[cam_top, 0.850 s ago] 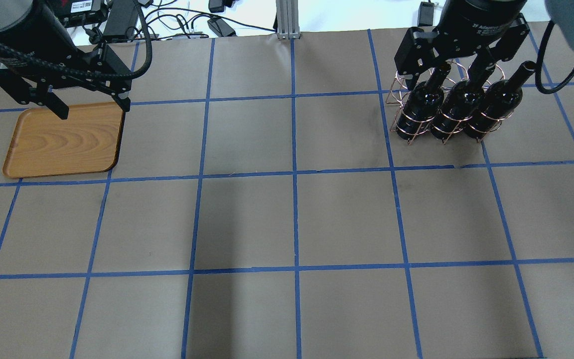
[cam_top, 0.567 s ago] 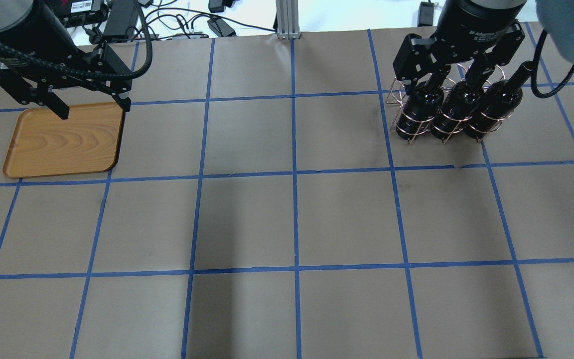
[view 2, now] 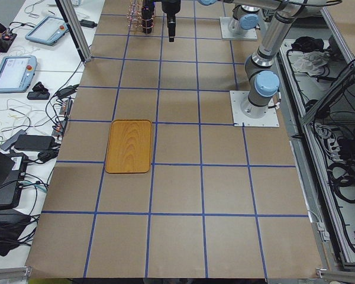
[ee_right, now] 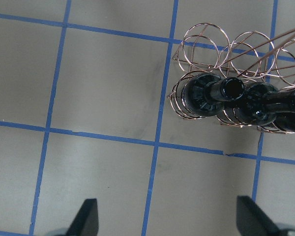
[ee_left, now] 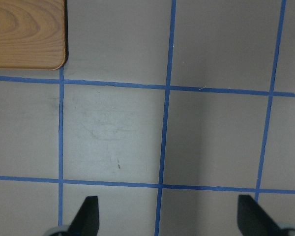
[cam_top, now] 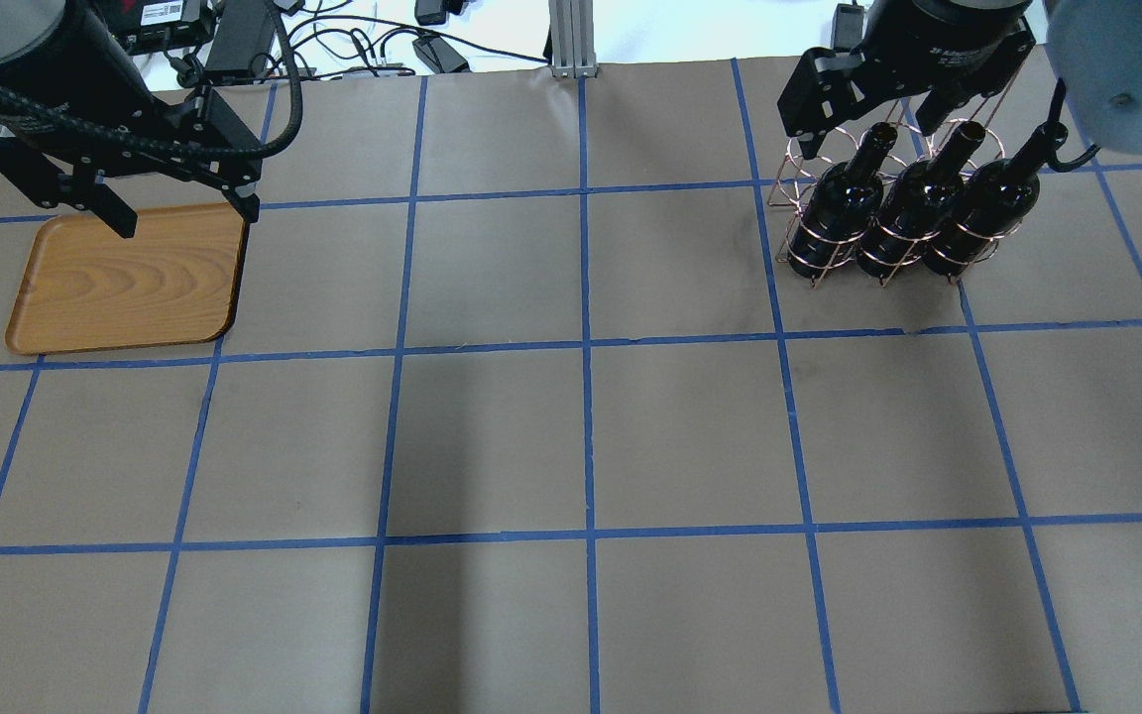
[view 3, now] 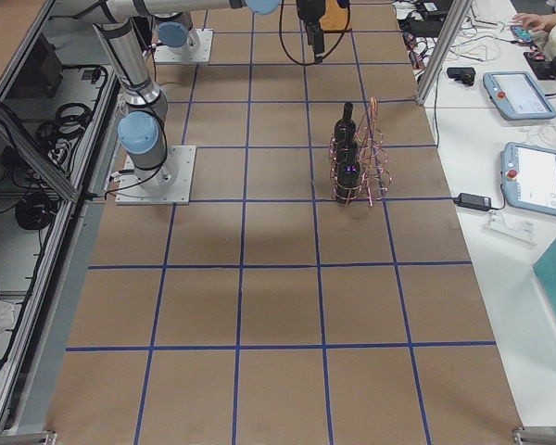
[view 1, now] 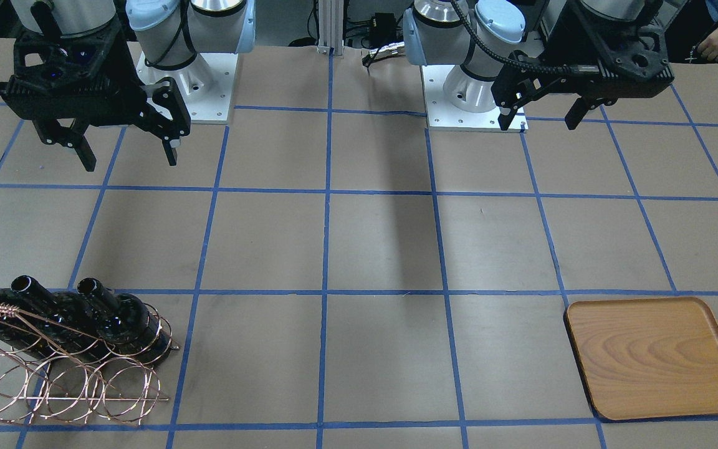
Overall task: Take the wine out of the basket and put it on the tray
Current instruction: 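Move the right gripper over the wine rack toward the bottles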
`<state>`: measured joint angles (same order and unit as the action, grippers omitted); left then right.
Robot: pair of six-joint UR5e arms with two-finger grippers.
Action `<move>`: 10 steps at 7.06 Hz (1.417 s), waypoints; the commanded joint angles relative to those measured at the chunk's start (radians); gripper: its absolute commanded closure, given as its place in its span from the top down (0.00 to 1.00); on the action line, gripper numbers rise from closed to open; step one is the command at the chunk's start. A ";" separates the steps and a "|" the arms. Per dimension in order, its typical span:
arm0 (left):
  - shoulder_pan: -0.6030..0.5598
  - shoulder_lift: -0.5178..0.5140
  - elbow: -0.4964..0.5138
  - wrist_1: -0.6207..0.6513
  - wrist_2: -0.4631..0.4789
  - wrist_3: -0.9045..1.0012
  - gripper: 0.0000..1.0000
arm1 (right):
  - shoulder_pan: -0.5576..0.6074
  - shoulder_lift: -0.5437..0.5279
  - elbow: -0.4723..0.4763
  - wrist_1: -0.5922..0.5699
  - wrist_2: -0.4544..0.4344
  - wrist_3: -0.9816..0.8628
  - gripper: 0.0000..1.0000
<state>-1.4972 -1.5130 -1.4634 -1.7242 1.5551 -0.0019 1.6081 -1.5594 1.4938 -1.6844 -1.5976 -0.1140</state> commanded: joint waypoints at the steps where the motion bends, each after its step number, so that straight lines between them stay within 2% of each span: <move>1: -0.002 -0.001 0.000 0.000 -0.001 0.000 1.00 | -0.025 0.022 0.000 0.060 -0.007 0.013 1.00; 4: -0.002 -0.001 0.000 0.000 -0.001 -0.001 1.00 | -0.224 0.112 -0.009 0.062 0.010 -0.056 1.00; 6: -0.002 -0.001 -0.002 0.000 -0.001 -0.001 1.00 | -0.231 0.186 -0.012 -0.074 -0.005 -0.111 1.00; 7: -0.002 -0.001 -0.002 0.000 -0.001 -0.001 1.00 | -0.231 0.200 -0.012 -0.078 -0.005 -0.128 1.00; 10: -0.002 -0.001 0.000 0.001 -0.001 -0.003 1.00 | -0.249 0.268 -0.010 -0.205 -0.001 -0.168 1.00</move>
<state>-1.4987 -1.5141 -1.4636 -1.7239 1.5539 -0.0034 1.3646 -1.3207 1.4833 -1.8449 -1.6009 -0.2784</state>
